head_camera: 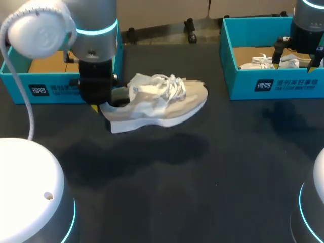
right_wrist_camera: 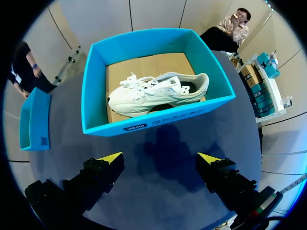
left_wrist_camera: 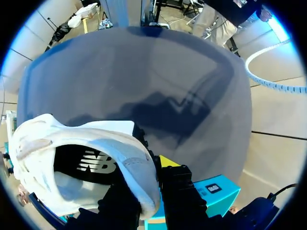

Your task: Take the shoe out of the shoebox, open the shoe tongue, remove and reinsert the insole, then place the shoe into the shoebox

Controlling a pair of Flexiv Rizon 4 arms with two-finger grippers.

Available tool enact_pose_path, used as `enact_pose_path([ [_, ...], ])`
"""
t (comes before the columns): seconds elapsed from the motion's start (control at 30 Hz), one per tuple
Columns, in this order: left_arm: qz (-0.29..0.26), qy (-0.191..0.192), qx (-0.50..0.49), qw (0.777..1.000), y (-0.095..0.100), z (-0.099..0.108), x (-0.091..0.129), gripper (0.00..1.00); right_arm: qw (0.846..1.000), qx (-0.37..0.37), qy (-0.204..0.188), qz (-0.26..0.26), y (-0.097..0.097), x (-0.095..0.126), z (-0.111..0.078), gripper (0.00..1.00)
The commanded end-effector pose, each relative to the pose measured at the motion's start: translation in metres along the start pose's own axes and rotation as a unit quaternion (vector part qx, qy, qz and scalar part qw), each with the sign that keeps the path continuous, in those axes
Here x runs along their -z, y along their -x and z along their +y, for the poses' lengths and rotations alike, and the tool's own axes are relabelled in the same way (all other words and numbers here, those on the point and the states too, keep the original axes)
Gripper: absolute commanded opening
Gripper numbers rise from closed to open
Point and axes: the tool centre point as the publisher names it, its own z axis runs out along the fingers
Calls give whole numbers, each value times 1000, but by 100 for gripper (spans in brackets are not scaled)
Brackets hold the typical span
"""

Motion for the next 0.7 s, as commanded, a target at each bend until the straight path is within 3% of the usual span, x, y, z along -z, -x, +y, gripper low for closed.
enact_pose_path([
  [0.03, 10, 6, -1, 1000, 12, -6, -18, 0, 1000, -1, 1, 1, 0, 0, -1, 100],
  [0.3, 26, 8, 5, 1000, 28, -21, -54, 0, 1000, -1, 1, 1, 0, 0, -1, 100],
  [0.7, 41, 13, -10, 999, 45, -25, -94, 0, 1000, -1, 1, 1, 0, 0, -1, 100],
])
